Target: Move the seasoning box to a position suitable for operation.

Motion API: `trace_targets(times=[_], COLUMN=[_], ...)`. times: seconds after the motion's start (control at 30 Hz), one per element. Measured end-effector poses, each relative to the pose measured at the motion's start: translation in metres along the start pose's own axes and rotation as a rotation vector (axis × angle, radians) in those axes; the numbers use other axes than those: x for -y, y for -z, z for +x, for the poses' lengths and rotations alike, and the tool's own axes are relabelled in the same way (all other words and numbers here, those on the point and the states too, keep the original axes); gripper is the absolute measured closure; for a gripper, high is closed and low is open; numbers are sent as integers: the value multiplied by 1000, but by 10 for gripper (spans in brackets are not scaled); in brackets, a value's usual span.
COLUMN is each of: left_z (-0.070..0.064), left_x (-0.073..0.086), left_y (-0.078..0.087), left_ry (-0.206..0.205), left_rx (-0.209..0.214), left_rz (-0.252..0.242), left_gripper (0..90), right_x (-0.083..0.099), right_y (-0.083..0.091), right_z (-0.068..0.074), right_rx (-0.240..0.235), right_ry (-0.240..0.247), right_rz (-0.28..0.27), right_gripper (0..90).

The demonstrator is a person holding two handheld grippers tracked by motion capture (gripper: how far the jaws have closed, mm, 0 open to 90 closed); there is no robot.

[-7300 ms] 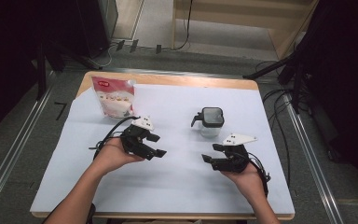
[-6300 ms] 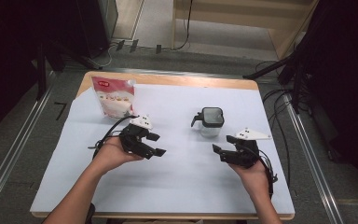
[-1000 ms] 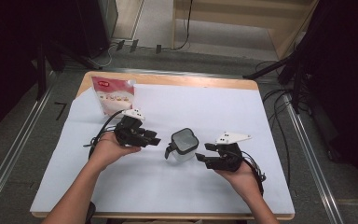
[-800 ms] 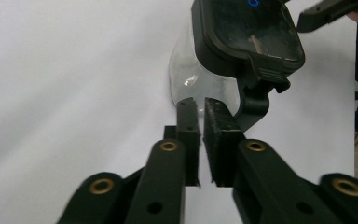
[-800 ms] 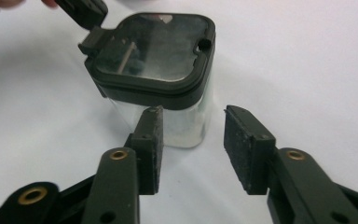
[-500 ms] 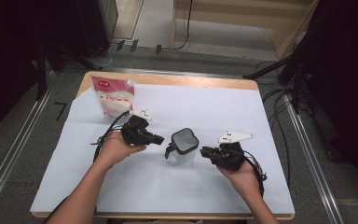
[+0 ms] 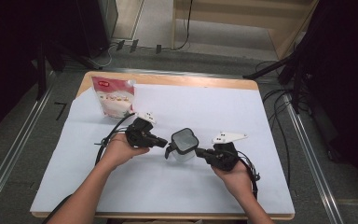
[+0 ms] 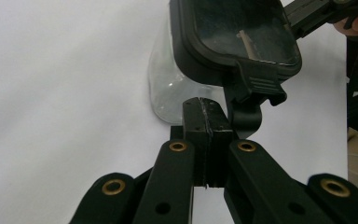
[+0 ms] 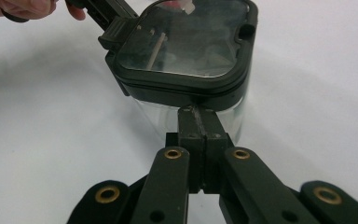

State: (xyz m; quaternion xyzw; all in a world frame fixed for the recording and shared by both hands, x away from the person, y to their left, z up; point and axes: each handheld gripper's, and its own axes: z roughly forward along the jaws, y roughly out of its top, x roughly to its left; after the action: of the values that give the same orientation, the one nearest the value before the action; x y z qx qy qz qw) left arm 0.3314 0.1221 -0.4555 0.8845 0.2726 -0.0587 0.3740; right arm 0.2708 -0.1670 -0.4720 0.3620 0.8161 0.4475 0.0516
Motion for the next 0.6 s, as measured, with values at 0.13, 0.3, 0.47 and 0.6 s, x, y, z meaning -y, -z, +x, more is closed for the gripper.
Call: trace_targets(times=[0.13,0.3,0.47,0.6], left_z=[-4,-10,-17,-22], left_x=[-1,-2,-3,-5], left_y=[-4,-6,-9,-13], left_ry=[-15,-34,-33,-43], left_rx=[6,-14,1,20], left_rz=[6,19,17,25], left_gripper=[900,900,900,900], right_x=[0,0,0,0], right_y=[-1,-1,-1,0], right_z=[1,-2,-5,-7], right_rx=[4,5,25,40], right_ry=[4,-2,-13,-25], right_rz=[4,5,6,1], right_gripper=[900,900,900,900])
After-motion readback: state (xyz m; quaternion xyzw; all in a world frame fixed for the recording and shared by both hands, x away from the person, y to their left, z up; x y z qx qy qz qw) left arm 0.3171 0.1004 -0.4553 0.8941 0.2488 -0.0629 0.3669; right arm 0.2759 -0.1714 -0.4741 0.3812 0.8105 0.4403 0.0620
